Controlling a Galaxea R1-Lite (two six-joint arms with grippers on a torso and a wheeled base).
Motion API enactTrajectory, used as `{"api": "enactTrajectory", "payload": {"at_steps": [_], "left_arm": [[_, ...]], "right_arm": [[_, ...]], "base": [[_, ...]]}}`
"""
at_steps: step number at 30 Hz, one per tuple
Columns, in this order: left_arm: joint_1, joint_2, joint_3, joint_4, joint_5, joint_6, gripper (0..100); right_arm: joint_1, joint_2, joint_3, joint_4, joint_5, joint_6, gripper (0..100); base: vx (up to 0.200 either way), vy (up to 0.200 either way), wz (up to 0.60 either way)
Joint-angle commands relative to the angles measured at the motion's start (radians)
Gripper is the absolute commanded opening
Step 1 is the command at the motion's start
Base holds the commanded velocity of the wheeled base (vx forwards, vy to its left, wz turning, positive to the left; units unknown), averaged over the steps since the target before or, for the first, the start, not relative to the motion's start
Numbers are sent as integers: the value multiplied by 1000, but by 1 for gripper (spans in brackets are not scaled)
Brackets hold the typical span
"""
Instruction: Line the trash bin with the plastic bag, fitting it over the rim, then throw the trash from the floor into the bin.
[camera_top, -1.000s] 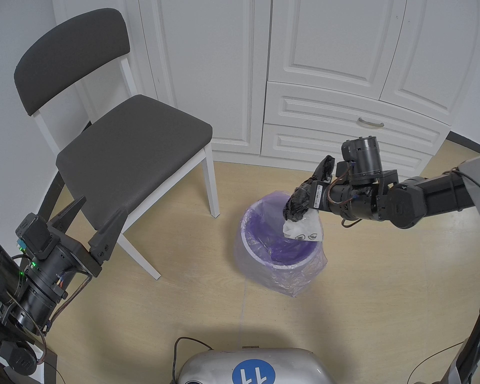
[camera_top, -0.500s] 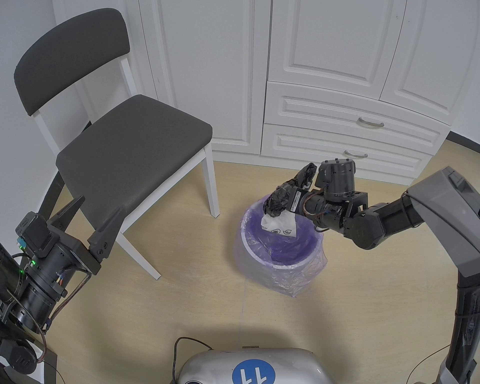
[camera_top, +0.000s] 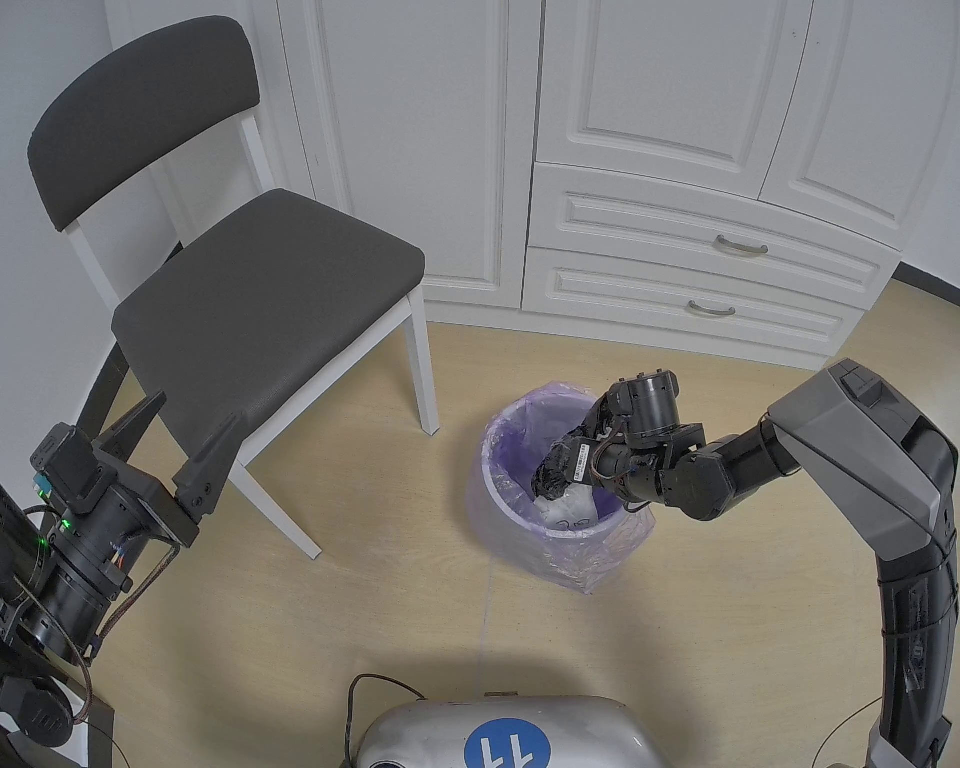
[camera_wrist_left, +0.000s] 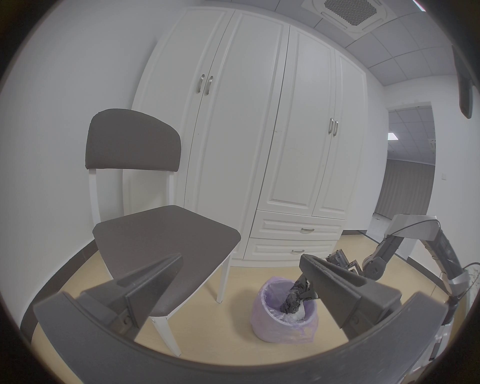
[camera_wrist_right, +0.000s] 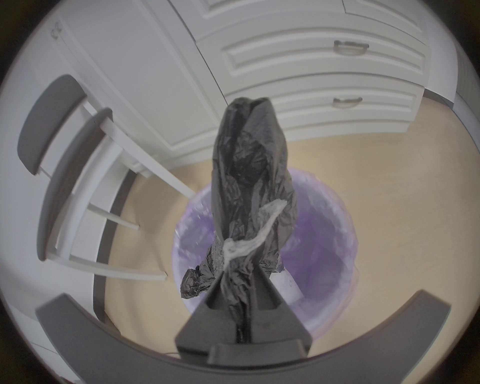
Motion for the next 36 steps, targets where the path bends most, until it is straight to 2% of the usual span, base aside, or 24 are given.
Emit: {"api": "enactTrajectory", "payload": {"at_steps": [1, 6, 9, 11, 13, 14, 17, 20, 23, 29, 36], "left_arm": [[1, 2, 0, 0, 0, -1, 100], [1, 4, 0, 2, 0, -1, 100], [1, 4, 0, 2, 0, -1, 100], [1, 4, -1, 2, 0, -1, 100], [1, 4, -1, 0, 0, 0, 100], [1, 4, -1, 0, 0, 0, 100], [1, 4, 0, 2, 0, 0, 100], [1, 2, 2, 0, 0, 2, 100], [1, 2, 2, 0, 0, 0, 100], [-1, 2, 2, 0, 0, 2, 100], [-4, 4, 2, -1, -1, 5, 100]], "right_arm": [[-5, 44, -73, 14, -11, 28, 0], [-17, 113, -141, 12, -51, 51, 0], [-24, 178, -205, -22, -103, 52, 0], [-26, 233, -259, -150, -156, 65, 0], [-26, 271, -274, -293, -180, 77, 0], [-24, 277, -250, -367, -182, 65, 0], [-23, 254, -190, -384, -172, 35, 0], [-12, 178, -67, -379, -96, 14, 0], [-8, 127, -6, -359, -64, -14, 0], [-5, 107, 9, -273, -62, -61, 0], [11, 182, -70, -232, -88, -52, 0]], "base": [[0, 0, 0], [0, 0, 0], [0, 0, 0], [0, 0, 0], [0, 0, 0], [0, 0, 0], [0, 0, 0], [0, 0, 0], [0, 0, 0], [0, 0, 0], [0, 0, 0]]}}
